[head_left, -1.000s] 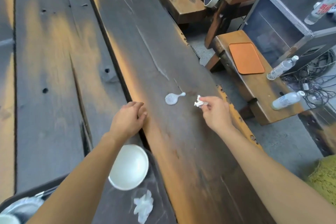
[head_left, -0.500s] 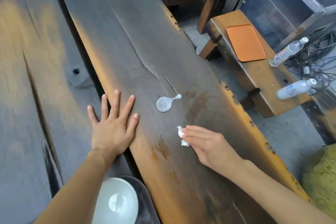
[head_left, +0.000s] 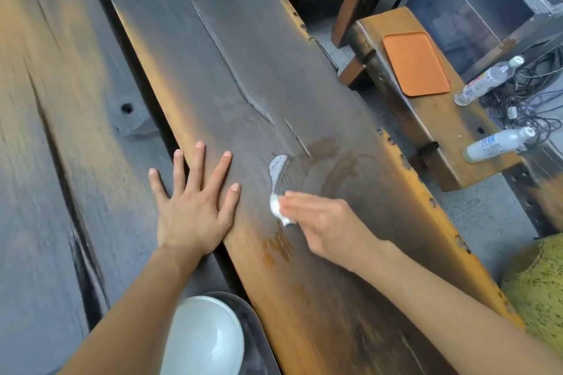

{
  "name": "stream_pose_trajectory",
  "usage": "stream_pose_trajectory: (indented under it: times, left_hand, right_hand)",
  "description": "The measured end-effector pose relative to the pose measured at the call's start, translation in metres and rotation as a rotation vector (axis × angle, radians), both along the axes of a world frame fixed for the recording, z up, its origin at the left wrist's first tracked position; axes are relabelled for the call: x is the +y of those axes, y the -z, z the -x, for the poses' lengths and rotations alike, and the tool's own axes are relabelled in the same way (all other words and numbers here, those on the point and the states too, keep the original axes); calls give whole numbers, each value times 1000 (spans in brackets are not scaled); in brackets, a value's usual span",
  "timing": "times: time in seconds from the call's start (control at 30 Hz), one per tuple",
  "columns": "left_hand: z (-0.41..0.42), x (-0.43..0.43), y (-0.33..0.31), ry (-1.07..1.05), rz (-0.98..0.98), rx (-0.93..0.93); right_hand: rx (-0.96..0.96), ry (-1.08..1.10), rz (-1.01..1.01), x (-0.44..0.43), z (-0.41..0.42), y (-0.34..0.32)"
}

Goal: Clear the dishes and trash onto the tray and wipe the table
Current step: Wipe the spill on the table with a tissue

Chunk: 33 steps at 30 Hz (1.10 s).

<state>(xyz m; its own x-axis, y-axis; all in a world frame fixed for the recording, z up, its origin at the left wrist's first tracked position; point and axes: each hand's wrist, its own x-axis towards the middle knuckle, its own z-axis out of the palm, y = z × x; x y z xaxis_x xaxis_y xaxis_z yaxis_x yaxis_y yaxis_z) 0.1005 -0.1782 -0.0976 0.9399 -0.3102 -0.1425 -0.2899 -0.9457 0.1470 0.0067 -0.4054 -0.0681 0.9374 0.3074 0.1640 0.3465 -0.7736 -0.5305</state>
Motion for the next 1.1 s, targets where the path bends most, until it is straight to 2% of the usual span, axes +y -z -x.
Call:
stream_pose_trajectory:
  times: [0.07, 0.13, 0.2, 0.3, 0.37, 0.47, 0.53, 0.6, 0.63, 0.7, 0.77, 0.83, 0.9, 0.97, 1.03, 1.1]
  left_hand:
    - [0, 0, 0, 2, -2, -1]
    - [0, 0, 1, 4, -6, -5]
    - [0, 0, 2, 3, -4, -12]
    - [0, 0, 2, 1, 16, -21]
    - [0, 1, 2, -4, 28, -24]
    - [0, 1, 1, -6, 25, -20]
    - [0, 1, 0, -6, 20, -19]
    - [0, 1, 0, -10, 24, -20]
    - [0, 1, 0, -10, 25, -22]
    - [-1, 1, 1, -8, 24, -26]
    - [-1, 1, 2, -7, 31, -28]
    - [0, 1, 2, -5, 35, -32]
    - [0, 1, 3, -8, 35, -40]
    - [0, 1, 3, -11, 37, -45]
    - [0, 1, 3, -9, 39, -49]
    - [0, 1, 3, -11, 41, -44]
  right_hand:
    - [19, -62, -7, -9, 9, -3]
    - [-23, 175, -60, -29, -9, -3]
    - [-73, 442, -26, -49, -44, -3]
    - [-11, 502, 32, -49, -84, 5]
    - [-13, 408, 28, -34, -82, 11]
    - [-33, 37, -14, -13, -29, 12]
    - [50, -192, -11, -8, 9, 6]
    - [99, -249, -19, -10, 26, 1]
    - [93, -176, -78, -15, 22, -2]
    - [19, 129, -155, -26, -6, -6]
    - [-49, 434, -74, -42, -49, -9]
    - [-12, 595, 0, -53, -88, -7]
    - [57, 663, 42, -55, -112, -1]
    - [36, 588, 85, -43, -118, 2]
    - [-3, 358, 70, -25, -104, -4]
    - [105, 76, 36, -13, -77, -15]
